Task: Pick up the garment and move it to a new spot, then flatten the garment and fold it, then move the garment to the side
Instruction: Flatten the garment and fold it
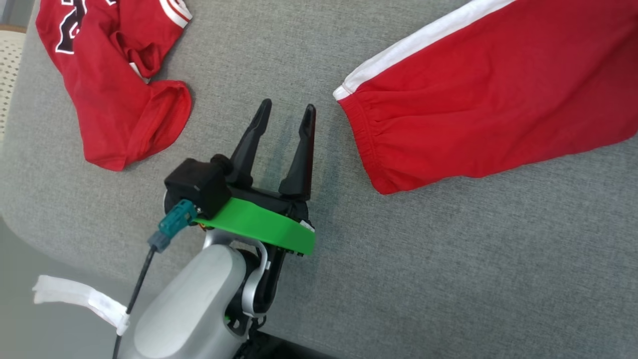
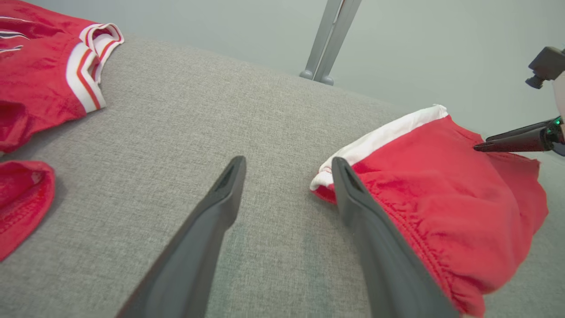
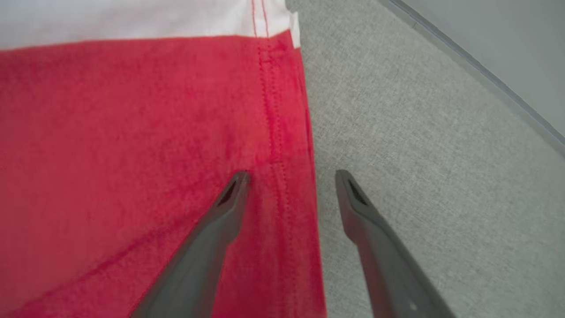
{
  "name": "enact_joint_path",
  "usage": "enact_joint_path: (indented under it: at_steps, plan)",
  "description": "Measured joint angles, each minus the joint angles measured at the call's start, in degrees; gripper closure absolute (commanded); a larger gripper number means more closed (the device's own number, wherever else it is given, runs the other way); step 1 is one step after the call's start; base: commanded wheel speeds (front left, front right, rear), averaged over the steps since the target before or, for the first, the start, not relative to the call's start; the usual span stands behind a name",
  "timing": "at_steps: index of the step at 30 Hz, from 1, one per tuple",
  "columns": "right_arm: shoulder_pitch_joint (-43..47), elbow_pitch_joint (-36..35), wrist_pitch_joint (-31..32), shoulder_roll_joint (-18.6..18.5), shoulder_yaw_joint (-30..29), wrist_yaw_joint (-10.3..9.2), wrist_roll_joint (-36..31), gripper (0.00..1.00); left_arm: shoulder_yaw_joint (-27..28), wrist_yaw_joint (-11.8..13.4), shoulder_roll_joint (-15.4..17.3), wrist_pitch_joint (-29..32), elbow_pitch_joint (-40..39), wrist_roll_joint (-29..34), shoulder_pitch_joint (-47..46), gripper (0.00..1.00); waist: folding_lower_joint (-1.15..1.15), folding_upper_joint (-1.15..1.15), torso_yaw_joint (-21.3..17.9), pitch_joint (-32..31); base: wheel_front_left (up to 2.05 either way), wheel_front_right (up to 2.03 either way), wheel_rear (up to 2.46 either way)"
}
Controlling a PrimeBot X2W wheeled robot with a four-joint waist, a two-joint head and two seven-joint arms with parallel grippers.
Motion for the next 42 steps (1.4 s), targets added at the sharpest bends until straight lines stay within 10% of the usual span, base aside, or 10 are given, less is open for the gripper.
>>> enact_joint_path:
  at_steps: [9,11,24,42]
  plan:
    - [5.91,0.21,4.42,2.78,-6.17,-0.02,0.13,0.07,1.88,-1.4,-2.86,-1.32,3.49,1.86,3.18,0.0,0.0,0.0,1.43,-0.85,0.0,0.0,0.0]
    - [7.71,-0.42,4.9,3.39,-7.21,-0.02,0.37,1.0,2.27,-1.87,-3.23,-1.38,4.37,1.97,3.64,0.0,0.0,0.0,1.28,-1.59,0.0,0.0,0.0]
    - [20.85,-1.08,-4.59,16.36,-22.85,0.0,3.61,1.0,6.65,-4.14,-2.02,-1.57,7.71,5.67,11.54,0.0,0.0,0.0,-2.42,-9.26,0.0,0.0,0.0]
    - [38.41,-1.33,-14.7,22.4,-42.34,0.0,4.38,1.0,14.3,-6.92,-0.45,-1.66,3.33,12.25,26.47,0.0,0.0,0.0,-11.98,-19.71,0.0,0.0,0.0]
